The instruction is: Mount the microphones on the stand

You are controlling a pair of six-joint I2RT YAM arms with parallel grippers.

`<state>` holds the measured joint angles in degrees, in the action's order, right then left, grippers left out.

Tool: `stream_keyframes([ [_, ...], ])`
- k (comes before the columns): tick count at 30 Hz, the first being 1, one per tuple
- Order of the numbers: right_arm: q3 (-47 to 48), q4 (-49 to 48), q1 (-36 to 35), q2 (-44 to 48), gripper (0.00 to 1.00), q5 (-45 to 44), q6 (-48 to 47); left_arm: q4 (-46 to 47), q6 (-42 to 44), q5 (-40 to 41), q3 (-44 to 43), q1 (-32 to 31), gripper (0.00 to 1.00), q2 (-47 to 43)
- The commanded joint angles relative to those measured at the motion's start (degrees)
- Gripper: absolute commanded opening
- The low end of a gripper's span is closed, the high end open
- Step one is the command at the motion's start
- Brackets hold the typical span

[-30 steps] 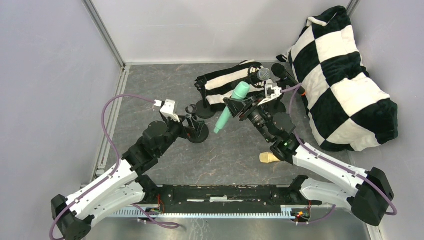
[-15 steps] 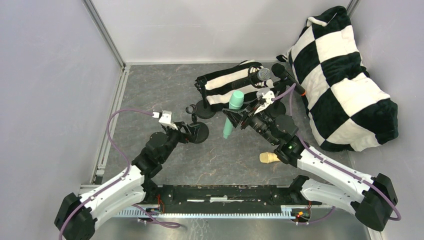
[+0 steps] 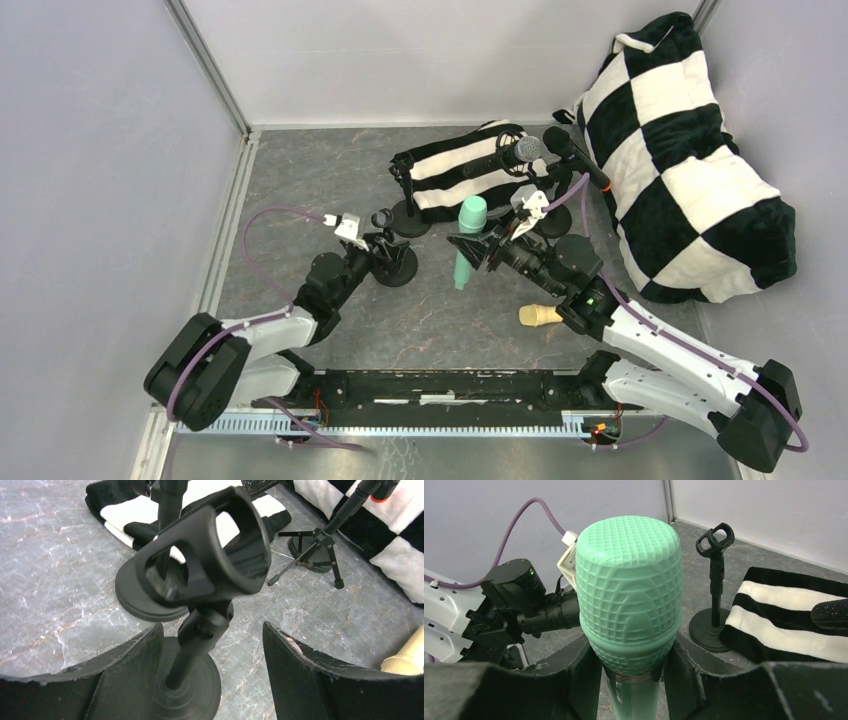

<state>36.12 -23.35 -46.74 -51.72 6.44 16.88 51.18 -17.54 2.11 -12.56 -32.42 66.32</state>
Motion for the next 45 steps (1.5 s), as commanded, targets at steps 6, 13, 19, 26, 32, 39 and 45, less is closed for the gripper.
stream_keyframes([
  [6, 0.79, 0.14, 0.07, 1.69, 0.0, 0.55, -0.88, 8.99, 7.43, -1.59, -6.46, 2.35, 0.63, 8.64],
  [13, 1.08, 1.57, 0.11, 2.19, 0.0, 0.52, -1.8, 10.48, 6.22, -9.51, -10.97, 3.31, 0.42, 15.74],
  [19, 0.08, 1.11, 0.11, 3.65, 0.0, -1.22, -4.17, 10.7, 3.58, -14.62, -12.44, 3.33, 0.07, 17.42],
  [26, -0.5, -2.91, 0.08, 4.93, 0.0, 1.02, -10.09, 7.9, -0.5, -21.2, -13.06, 3.27, 0.02, 14.3],
  [32, 3.11, -4.07, 0.11, 3.51, 0.0, 5.28, -15.46, 6.08, -5.51, -24.42, -11.82, -0.03, 0.02, 10.95],
  [39, 7.04, -6.69, 0.12, 1.81, 0.0, 11.73, -22.55, 7.81, -9.36, -22.12, -8.22, -5.87, 0.02, 8.78],
  [45, 11.0, -9.38, 0.01, -1.97, 0.0, 19.87, -23.17, 9.35, -8.86, -20.6, -7.18, -9.42, 0.02, 10.48],
])
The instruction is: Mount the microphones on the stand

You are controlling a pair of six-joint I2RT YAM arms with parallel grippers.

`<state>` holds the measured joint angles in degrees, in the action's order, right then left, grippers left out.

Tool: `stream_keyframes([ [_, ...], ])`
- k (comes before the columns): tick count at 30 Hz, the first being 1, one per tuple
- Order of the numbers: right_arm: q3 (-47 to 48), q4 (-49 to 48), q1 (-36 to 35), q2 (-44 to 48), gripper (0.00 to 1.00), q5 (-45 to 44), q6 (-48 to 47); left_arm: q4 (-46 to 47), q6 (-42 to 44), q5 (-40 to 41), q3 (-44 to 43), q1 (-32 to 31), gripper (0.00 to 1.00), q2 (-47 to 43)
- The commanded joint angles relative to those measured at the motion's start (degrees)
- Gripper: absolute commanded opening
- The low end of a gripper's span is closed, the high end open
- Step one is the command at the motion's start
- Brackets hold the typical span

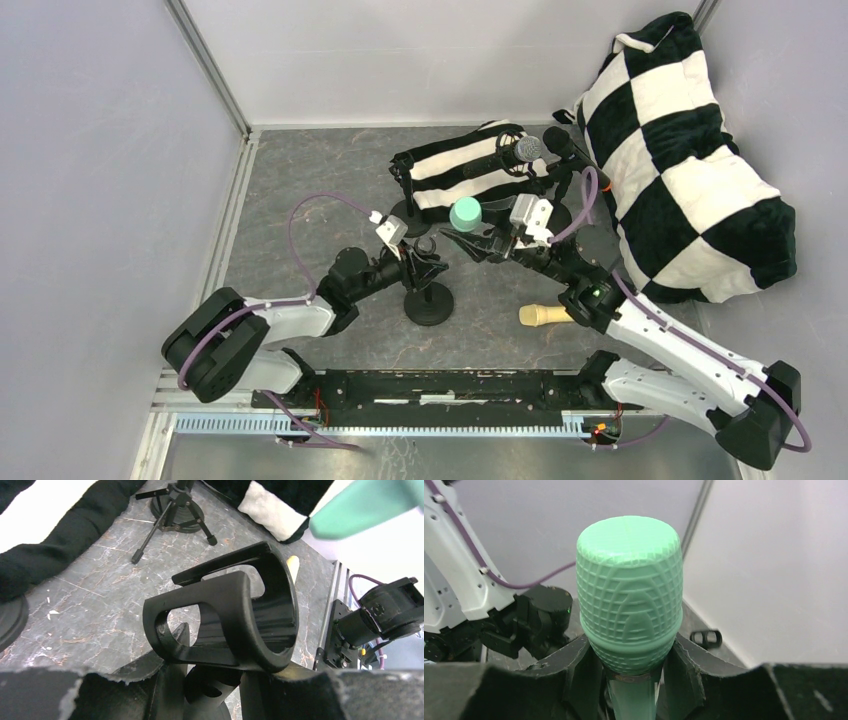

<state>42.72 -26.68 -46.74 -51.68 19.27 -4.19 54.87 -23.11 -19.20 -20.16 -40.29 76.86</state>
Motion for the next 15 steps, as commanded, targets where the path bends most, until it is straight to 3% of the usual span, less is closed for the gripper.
stream_keyframes([
  [1, 4.71, -6.99, 0.07, -2.69, 0.0, 8.53, -1.57, 5.68, -3.26, 0.79, 0.39, -1.76, 0.02, 0.17],
  [15, 7.44, -12.54, -1.57, -8.32, 0.0, 17.47, -1.04, 5.42, -2.95, -0.72, -1.18, -2.2, 0.02, 2.41],
])
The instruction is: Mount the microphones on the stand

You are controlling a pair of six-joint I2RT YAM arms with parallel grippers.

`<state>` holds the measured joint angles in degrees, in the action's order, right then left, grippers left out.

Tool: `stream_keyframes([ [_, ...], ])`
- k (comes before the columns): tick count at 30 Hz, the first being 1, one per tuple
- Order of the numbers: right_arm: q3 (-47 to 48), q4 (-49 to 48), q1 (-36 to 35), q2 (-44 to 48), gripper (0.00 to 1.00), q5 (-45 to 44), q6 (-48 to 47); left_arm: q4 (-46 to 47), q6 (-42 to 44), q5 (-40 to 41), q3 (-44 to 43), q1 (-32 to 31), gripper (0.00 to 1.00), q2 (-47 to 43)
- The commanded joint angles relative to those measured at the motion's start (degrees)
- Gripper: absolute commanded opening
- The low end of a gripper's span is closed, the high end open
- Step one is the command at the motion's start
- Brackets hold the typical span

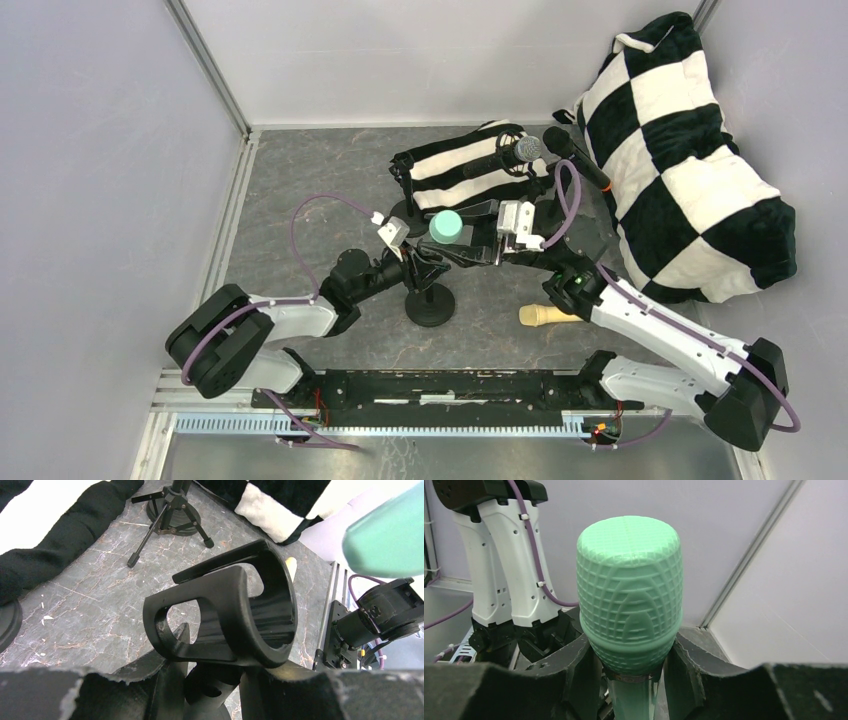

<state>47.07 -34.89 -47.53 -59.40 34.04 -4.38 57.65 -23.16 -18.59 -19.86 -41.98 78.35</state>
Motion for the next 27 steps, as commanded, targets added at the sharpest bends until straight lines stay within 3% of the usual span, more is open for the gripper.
stream_keyframes([
  [1, 3.27, -4.28, -0.9, -0.84, 0.0, 2.83, -0.97, 2.66, -2.86, -1.52, -1.5, -0.56, 0.02, 0.93],
  [13, 2.17, -5.19, -1.27, -4.36, 0.0, 2.65, -1.61, 2.32, -2.35, -2.61, -1.5, -0.91, 0.02, 0.79],
  [27, 0.39, 2.55, -1.25, -7.54, 0.0, 1.57, -8.75, 1.68, -1.8, -3.92, -1.59, -1.0, 0.02, 0.72],
])
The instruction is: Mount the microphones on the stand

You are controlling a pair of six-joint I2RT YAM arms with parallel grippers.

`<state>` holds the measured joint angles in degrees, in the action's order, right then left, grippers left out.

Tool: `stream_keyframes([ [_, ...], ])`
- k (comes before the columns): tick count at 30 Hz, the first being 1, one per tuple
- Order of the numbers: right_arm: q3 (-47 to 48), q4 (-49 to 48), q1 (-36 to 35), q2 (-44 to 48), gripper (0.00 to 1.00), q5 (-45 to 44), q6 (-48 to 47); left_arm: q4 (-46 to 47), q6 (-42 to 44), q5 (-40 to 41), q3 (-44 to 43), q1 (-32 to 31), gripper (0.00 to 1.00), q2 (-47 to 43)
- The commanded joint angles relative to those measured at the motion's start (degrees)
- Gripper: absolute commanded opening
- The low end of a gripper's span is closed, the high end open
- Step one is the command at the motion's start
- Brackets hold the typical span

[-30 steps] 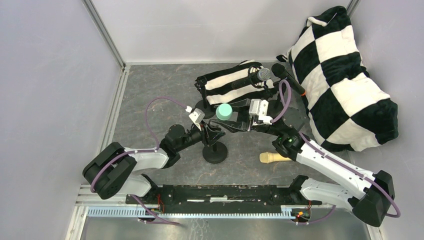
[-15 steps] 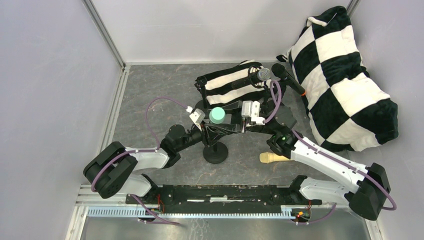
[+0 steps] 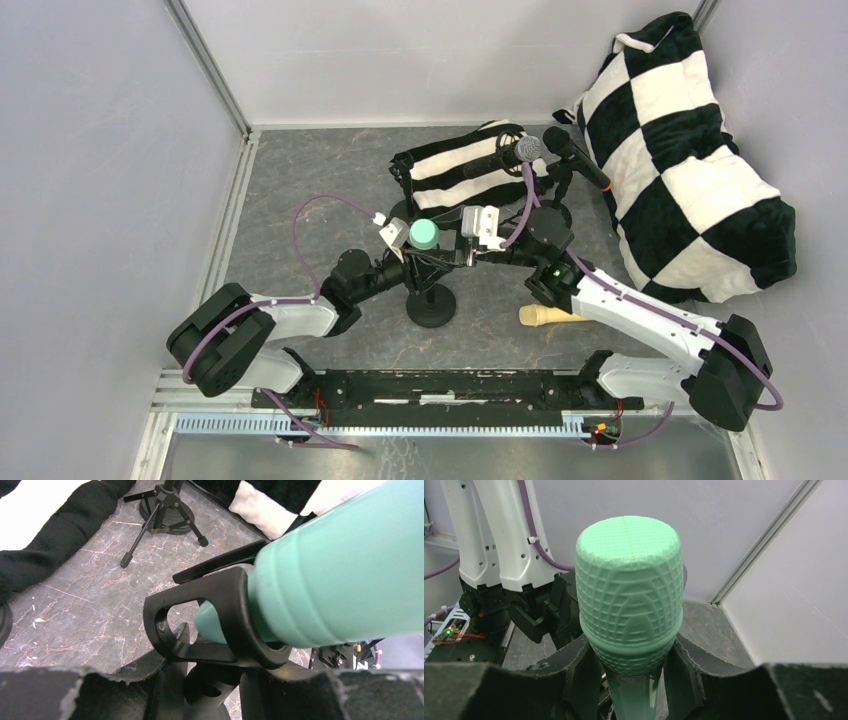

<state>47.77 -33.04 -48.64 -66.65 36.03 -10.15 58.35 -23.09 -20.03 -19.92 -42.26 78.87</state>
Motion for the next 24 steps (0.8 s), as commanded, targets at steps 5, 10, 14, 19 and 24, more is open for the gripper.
stream_keyframes([
  [5, -1.91, 3.85, -0.17, -1.01, 0.0, -2.24, -6.18, 0.51, -1.71, -2.7, -1.61, -0.85, 0.02, -0.25],
  [10, -3.38, 6.82, -0.18, -1.9, 0.0, -5.47, -8.32, -0.86, -0.79, -2.4, -1.92, -1.23, 0.02, -0.78],
  [14, -5.04, 8.23, -0.1, -2.66, 0.0, -6.87, -8.83, -1.22, -0.38, -2.04, -1.96, -1.66, 0.02, -1.03],
  [19, -8.66, 6.33, 1.2, -2.77, 0.0, -8.68, -7.1, -1.22, -0.12, -2.03, -1.88, -2.03, 0.02, -0.92],
  [24, -11.07, 4.34, 2.23, -3.62, 0.0, -9.46, -3.98, -1.28, 0.09, -1.96, -1.61, -2.12, 0.02, -1.09],
])
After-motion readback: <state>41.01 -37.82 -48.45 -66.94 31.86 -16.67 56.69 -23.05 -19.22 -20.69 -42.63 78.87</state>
